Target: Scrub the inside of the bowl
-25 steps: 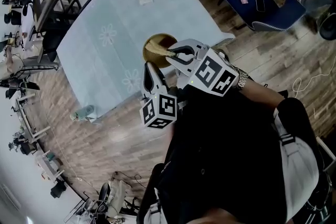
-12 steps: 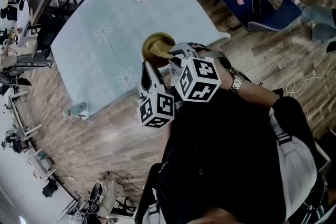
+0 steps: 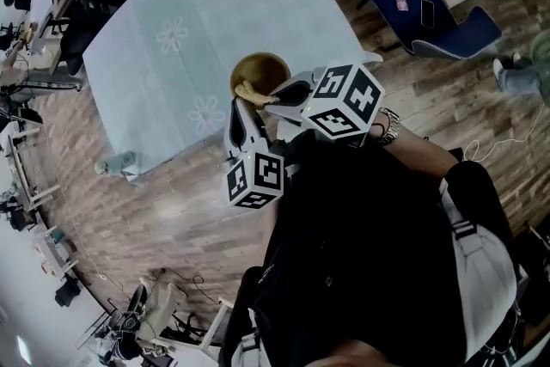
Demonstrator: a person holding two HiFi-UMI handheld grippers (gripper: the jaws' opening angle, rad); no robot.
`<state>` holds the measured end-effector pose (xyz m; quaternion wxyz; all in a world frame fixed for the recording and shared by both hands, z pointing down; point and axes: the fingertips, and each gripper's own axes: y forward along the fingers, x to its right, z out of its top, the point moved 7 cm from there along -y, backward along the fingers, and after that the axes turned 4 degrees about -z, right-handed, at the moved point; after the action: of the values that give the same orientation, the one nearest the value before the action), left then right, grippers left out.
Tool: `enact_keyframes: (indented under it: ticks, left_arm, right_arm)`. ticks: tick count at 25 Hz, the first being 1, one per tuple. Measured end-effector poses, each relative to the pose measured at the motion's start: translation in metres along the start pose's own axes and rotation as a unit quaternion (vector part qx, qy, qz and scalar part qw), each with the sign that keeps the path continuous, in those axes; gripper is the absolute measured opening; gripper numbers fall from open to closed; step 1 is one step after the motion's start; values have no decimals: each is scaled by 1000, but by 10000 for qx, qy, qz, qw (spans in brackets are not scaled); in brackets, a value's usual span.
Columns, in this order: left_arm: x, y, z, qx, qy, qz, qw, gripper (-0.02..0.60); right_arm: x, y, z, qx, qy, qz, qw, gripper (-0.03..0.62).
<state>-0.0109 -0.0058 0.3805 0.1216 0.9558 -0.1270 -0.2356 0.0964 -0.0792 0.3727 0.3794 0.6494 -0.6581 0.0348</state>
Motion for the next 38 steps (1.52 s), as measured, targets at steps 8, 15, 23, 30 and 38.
enact_keyframes:
  ticks: [8, 15, 23, 30, 38]
  left_arm:
    - [-8, -2, 5, 95, -67, 105, 9999, 17]
    - [-8, 2, 11, 138, -21, 110, 9998, 17]
    - [13, 5, 5, 14, 143, -212, 9997, 17]
    - [-4, 1, 3, -2, 44, 95, 9999, 17]
    - [3, 3, -8, -190, 197, 16, 9996, 17]
  right_arm:
    - [9, -18, 19, 1242, 684, 172, 9897, 46]
    - [5, -21, 20, 699, -1828, -2021, 9596, 46]
    - [-13, -11, 13, 487, -2335, -1125, 9646, 46]
    - [-17, -12, -2, -527, -3364, -767, 9371, 46]
    - [-3, -19, 22, -676, -4565, -2026, 8637, 46]
